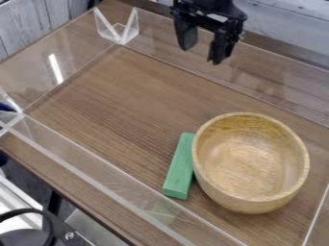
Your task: Put the green block in the brown bowl
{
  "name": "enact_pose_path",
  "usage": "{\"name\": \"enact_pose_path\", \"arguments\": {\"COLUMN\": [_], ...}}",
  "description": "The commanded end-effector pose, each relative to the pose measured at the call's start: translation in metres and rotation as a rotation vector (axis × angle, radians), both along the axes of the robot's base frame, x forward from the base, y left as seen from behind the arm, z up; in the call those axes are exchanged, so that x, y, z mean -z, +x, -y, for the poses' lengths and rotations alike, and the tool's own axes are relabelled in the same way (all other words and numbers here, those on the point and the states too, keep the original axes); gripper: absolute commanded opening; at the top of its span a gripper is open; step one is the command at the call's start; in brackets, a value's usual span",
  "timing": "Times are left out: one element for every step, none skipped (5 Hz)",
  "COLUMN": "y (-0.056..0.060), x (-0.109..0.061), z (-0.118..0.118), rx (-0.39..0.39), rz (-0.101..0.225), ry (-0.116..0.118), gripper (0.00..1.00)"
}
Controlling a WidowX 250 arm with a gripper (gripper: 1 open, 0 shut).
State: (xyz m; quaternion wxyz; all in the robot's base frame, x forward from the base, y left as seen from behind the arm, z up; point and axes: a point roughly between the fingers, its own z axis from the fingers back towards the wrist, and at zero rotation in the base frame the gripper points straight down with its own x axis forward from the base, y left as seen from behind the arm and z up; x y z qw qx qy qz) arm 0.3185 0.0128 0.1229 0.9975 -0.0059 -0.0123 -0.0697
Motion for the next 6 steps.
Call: {"name": "enact_pose_path", "arguments": {"y": [0.013,0.018,0.021,0.010,0.006,0.002], "x": [-0.015,-0.012,-0.009,-0.013,-0.019,-0.007], "z": [-0.018,-0.031,-0.038,-0.027,-0.014,-0.014], "rx": [-0.050,-0.091,-0.115,-0.099,-0.062,-0.062], "rz": [0.073,0.083,0.088,0.084,0.087,0.057], "ry": [0.009,0.011,0.015,0.012,0.008,0.007], "gripper": [1.00,1.00,1.00,1.00,1.00,1.00]}}
